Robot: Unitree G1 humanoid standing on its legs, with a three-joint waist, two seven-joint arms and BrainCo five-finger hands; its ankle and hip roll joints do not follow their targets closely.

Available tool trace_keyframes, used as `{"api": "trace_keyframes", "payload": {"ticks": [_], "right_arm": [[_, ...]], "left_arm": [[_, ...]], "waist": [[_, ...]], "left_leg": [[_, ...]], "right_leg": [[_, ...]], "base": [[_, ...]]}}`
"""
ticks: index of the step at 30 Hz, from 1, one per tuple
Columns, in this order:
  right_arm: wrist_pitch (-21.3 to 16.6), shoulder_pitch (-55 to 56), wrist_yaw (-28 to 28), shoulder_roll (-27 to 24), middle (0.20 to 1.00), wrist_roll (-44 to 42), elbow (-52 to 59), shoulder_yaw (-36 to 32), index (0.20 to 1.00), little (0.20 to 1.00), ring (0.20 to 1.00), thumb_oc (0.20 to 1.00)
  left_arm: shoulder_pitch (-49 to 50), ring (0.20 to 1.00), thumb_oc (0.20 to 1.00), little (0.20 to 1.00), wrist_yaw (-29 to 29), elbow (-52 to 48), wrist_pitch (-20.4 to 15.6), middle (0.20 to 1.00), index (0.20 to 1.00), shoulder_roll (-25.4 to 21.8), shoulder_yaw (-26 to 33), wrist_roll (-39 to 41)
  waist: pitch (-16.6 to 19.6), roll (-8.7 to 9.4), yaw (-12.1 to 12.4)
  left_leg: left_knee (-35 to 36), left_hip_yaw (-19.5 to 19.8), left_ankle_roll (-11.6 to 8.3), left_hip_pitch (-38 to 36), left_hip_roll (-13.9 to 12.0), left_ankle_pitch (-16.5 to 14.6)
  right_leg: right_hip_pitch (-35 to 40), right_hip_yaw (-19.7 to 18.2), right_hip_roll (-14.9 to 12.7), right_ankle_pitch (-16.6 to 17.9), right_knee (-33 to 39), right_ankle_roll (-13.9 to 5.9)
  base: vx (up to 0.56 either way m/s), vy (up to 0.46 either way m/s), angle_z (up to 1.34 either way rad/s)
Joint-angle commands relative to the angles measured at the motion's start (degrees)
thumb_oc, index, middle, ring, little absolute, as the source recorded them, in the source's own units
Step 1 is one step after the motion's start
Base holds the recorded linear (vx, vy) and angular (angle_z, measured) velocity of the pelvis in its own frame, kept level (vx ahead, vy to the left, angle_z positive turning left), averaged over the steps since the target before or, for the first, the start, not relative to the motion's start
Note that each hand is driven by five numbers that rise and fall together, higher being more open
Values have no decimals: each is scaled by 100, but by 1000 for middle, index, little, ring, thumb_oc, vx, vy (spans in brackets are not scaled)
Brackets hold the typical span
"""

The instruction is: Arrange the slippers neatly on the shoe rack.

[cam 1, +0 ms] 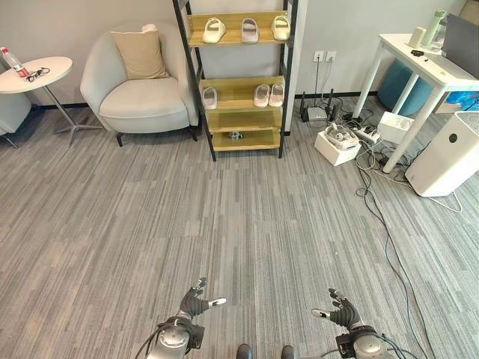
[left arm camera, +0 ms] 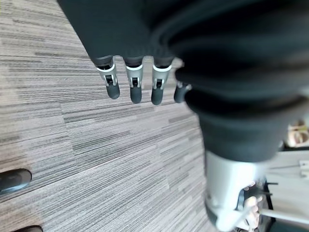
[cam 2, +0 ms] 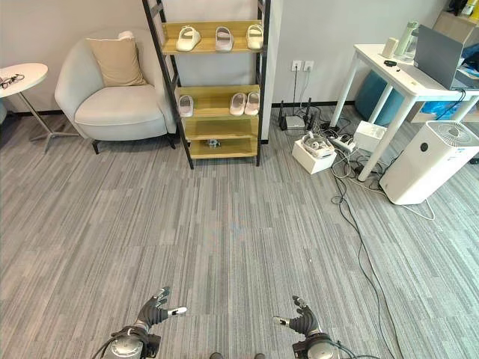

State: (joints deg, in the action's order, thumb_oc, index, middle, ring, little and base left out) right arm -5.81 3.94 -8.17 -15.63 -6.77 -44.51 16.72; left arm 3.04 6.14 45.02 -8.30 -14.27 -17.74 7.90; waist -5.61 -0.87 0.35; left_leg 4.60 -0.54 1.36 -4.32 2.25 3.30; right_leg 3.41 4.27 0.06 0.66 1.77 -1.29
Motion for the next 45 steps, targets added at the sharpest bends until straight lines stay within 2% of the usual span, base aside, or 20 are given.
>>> {"api": "trace_keyframes", "payload": {"ticks": [1, 15, 26, 34, 38, 42, 45], "right_arm": [[-170, -132, -69, -13, 1000, -44, 343, -95, 1000, 1000, 1000, 1000], [-84, -217, 115, 72, 1000, -239, 232, 65, 1000, 1000, 1000, 1000], [-221, -227, 160, 69, 1000, -301, 445, 131, 1000, 1000, 1000, 1000], [-169, -189, 156, 75, 1000, -212, 394, 128, 1000, 1000, 1000, 1000], [-110, -156, 186, 13, 1000, -79, 541, 137, 1000, 1000, 1000, 1000], [-54, -370, 60, -60, 1000, -61, 623, 104, 1000, 1000, 1000, 1000], [-31, -412, 11, -186, 1000, 26, 863, -19, 1000, 1000, 1000, 1000]], "left_arm": [[-264, 1000, 1000, 1000, -26, -84, -166, 1000, 1000, -37, 114, 12], [-336, 1000, 1000, 1000, -66, -27, -106, 1000, 1000, 63, 118, 205], [-296, 1000, 1000, 1000, 10, -201, -217, 1000, 1000, 63, 141, 272], [-218, 1000, 1000, 1000, -40, -148, -177, 1000, 1000, 75, 182, 324], [-187, 1000, 1000, 1000, -35, -233, -167, 1000, 1000, 62, 252, 392], [-281, 1000, 1000, 1000, 83, -421, -185, 1000, 1000, -21, 299, 482], [-204, 1000, 1000, 1000, 78, -804, -175, 1000, 1000, -164, 407, 486]], "waist": [[39, 214, -16], [158, 212, -58], [111, 262, -29], [119, 236, -37], [61, 247, -27], [-216, 238, 32], [-455, 211, 80]], "left_leg": [[40, -258, -289, -75, -133, -440], [40, -345, -289, -300, -161, -552], [40, -322, -294, -328, -190, -544], [40, -325, -278, -381, -179, -564], [40, -308, -255, -330, -163, -565], [40, -278, -185, -143, -125, -479], [-12, -262, -75, 62, -50, -465]], "right_leg": [[193, 105, -422, 7, 323, -545], [345, 64, -373, -84, 323, -519], [391, 89, -351, -96, 323, -501], [436, 102, -357, -103, 323, -506], [353, 79, -369, -55, 310, -523], [83, 47, -416, -87, 64, -539], [-306, 69, -504, -162, -447, -604]], "base": [[0, 0, 0], [21, -10, -5], [0, 0, 0], [1, -1, 0], [0, 8, -1], [-50, 69, -3], [-15, 142, 1]]}}
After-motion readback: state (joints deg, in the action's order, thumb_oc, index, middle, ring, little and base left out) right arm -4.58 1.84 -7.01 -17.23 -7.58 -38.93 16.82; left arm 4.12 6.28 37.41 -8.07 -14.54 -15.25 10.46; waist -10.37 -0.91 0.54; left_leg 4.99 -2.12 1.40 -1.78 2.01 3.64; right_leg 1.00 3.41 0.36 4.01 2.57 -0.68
